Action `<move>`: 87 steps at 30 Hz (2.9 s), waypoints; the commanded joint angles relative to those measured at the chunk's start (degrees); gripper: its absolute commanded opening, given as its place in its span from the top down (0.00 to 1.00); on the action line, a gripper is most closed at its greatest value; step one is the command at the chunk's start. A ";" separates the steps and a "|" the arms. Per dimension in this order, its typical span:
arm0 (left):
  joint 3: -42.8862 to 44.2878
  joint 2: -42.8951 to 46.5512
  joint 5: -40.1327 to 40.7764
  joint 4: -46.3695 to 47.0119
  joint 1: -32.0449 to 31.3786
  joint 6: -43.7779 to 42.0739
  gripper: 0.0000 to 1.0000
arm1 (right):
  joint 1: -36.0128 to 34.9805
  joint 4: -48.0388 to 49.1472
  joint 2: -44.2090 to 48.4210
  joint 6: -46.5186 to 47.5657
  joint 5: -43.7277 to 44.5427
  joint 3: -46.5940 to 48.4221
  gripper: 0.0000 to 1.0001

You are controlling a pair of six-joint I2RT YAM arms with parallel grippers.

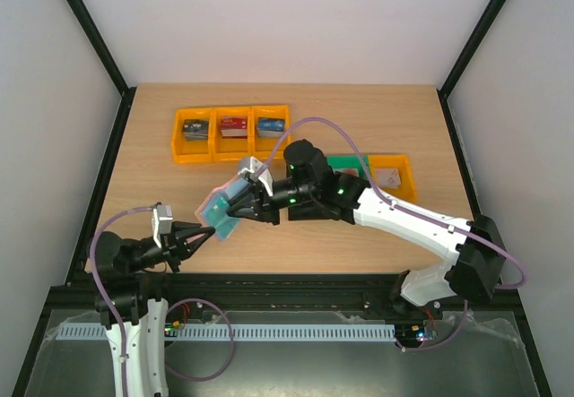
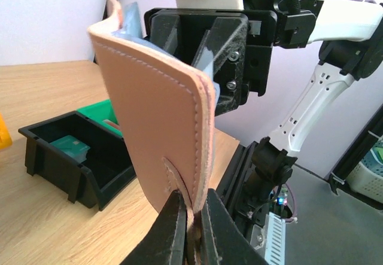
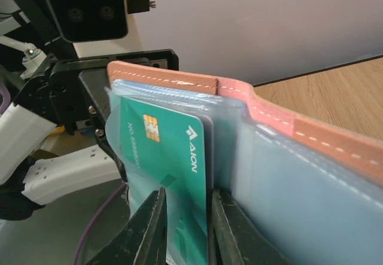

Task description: Take the credit cards out of the card holder

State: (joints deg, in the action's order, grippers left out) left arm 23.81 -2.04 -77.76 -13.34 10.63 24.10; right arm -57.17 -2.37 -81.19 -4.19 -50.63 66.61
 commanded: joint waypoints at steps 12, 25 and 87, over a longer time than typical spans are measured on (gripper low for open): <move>-0.40 0.99 7.62 3.61 0.29 3.07 0.98 | -3.14 4.08 6.33 5.53 -10.11 -3.78 0.79; 0.53 2.07 6.55 4.41 0.27 2.40 0.98 | -3.21 9.01 10.47 1.28 5.08 -7.54 0.77; 3.26 1.69 2.77 6.49 0.25 -2.92 0.98 | -2.84 0.20 5.08 -3.34 17.58 2.33 0.87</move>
State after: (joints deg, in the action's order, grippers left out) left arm 24.38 -0.78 -71.31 -7.20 10.68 26.50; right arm -60.03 1.13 -77.45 -10.87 -33.69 67.02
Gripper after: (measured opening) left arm 0.051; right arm 0.115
